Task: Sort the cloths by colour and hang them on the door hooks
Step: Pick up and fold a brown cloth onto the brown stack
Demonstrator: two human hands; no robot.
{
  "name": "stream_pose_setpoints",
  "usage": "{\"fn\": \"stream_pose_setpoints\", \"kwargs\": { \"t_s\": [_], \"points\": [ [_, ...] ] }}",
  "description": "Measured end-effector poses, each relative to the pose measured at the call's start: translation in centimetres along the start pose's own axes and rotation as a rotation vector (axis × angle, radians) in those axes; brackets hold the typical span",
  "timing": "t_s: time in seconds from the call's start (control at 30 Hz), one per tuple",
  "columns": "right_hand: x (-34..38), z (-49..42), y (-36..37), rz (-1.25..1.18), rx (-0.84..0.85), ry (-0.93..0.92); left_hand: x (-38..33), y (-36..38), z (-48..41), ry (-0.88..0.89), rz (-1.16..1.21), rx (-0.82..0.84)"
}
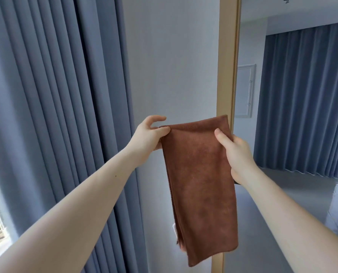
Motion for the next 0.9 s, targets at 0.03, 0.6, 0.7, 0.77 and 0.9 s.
{"fn": "stream_pose_setpoints", "kwargs": {
  "t_s": [0.03,0.6,0.7,0.77,0.9],
  "points": [
    [0.1,0.0,0.2,0.012,0.008,-0.007,-0.2,-0.2,0.1,-0.016,-0.046,0.047],
    [-0.2,1.9,1.0,0.269,0.217,0.004,-3.1,6.4,-0.1,0.212,-0.668,0.403],
    [-0.4,2.3,-0.2,0.284,0.247,0.054,-3.4,7.1,0.1,0.274,-0.680,0.387],
    [-0.8,2.6,-1.0,0.327,0.318,0.104,-3.7,7.3,0.1,0.299,-0.696,0.368],
    [-2.8,2.7,-2.5,0.404,0.415,0.180,-4.6,7.1,-0.3,0.328,-0.728,0.341]
  ]
}}
Point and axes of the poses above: each hand's wrist, its own z-axis away from the middle knuckle, its own y-axis out of the palm, x = y × z, the point moved 3 cm from there along -z, towards the middle knuckle, and after that the axes turned 8 degrees about y, right-handed, at the moved point
